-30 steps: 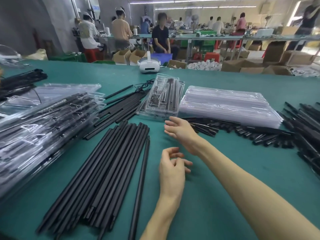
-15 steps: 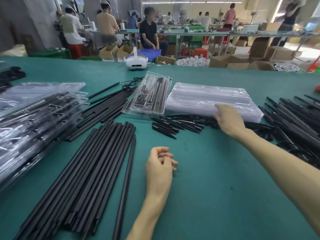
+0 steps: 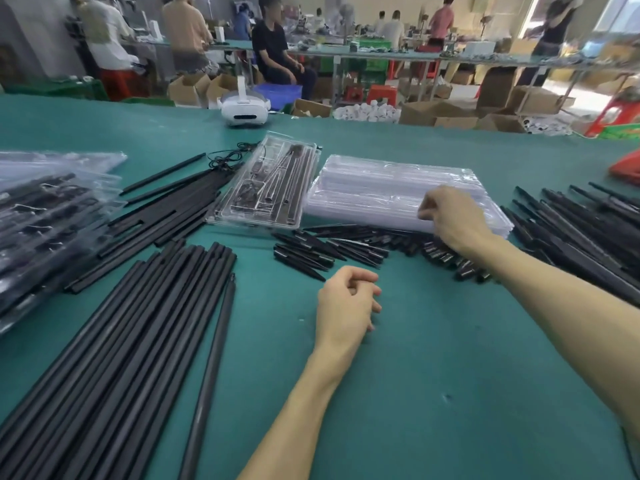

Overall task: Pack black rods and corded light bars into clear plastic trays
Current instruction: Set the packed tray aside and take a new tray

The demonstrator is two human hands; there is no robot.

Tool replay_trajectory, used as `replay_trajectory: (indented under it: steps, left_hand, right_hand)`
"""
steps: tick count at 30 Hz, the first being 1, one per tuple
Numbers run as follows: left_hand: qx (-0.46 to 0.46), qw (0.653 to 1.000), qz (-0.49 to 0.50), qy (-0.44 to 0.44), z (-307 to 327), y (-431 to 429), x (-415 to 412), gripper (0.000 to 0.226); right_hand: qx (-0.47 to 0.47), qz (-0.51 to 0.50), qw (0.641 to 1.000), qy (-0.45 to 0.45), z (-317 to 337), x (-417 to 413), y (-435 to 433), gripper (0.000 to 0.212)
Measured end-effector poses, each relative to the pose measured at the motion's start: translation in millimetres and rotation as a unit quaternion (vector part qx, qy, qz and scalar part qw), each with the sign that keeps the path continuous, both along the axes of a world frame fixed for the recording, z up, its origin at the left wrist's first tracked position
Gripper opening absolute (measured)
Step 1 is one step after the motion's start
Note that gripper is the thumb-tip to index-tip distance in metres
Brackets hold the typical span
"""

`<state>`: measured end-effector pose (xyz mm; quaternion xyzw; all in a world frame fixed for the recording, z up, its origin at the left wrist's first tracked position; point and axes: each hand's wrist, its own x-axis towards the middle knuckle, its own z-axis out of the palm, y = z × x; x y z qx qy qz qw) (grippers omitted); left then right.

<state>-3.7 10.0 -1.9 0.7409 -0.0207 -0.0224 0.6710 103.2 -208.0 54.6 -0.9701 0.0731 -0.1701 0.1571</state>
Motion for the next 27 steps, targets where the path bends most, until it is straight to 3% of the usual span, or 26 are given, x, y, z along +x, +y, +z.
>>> replay_trajectory:
  steps: [3, 21, 25, 27]
  left_hand:
    - [-0.005, 1.000, -0.015, -0.001, 1, 0, -2, 0.023]
    - [-0.031, 0.999, -0.013, 0.011, 1, 1, -1, 0.023]
    - [-0.032, 0.999, -0.011, 0.014, 1, 1, -1, 0.023]
    - [-0.033, 0.999, -0.008, 0.015, 1, 1, -1, 0.024]
  right_hand:
    - [0.065, 0.025, 0.997, 0.028, 13, 5, -7, 0.003]
    - [0.115, 0.084, 0.989, 0.035, 26, -1, -14, 0.011]
    - [0.097, 0.075, 0.992, 0.028, 24, 4, -15, 0.010]
    - [0.034, 0.057, 0.997, 0.031, 19, 8, -15, 0.010]
